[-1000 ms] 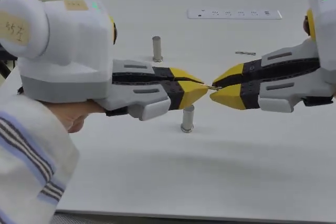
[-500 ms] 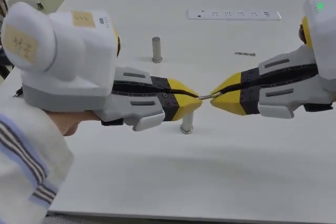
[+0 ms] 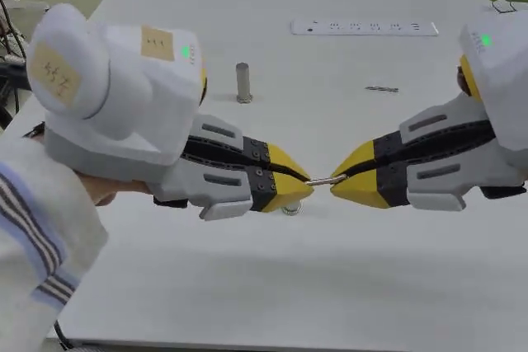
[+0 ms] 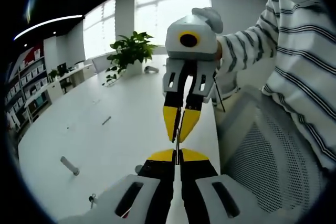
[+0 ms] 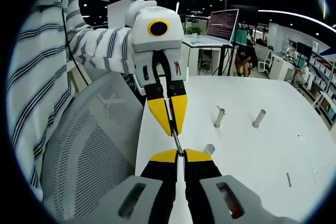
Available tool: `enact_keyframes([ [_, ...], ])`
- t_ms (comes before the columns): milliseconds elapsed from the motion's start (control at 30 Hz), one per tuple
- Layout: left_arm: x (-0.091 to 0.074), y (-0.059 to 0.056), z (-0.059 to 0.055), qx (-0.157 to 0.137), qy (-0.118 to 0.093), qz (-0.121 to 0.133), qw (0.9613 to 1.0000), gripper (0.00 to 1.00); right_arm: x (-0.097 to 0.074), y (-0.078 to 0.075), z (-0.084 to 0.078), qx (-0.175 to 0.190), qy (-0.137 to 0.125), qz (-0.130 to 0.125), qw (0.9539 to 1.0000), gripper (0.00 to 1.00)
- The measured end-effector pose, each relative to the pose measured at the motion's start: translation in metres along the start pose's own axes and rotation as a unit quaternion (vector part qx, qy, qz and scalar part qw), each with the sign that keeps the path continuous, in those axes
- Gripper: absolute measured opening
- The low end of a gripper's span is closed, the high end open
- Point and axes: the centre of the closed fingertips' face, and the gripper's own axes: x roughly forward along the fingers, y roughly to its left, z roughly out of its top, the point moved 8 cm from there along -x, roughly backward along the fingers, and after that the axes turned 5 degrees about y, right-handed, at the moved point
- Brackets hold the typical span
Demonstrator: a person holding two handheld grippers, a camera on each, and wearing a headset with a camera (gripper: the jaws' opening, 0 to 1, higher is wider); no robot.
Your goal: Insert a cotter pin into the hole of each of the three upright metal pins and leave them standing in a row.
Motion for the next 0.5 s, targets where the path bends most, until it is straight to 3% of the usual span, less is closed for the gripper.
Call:
enact_keyframes([
  [267,0.007,-0.005,0.001,0.013,0.019,-0.024,0.9994,0.0,0.001,0.005,-0.008,-0.002,0.018,0.022,0.9996,0.0],
  [367,0.008,-0.005,0.0,-0.016,0.012,-0.025,0.9995,0.0,-0.001,0.003,-0.012,0.005,0.008,0.02,0.9997,0.0],
  [500,0.008,-0.004,-0.001,-0.033,0.006,-0.024,0.9992,0.0,-0.001,0.003,-0.012,0.019,0.0,0.021,0.9996,0.0],
])
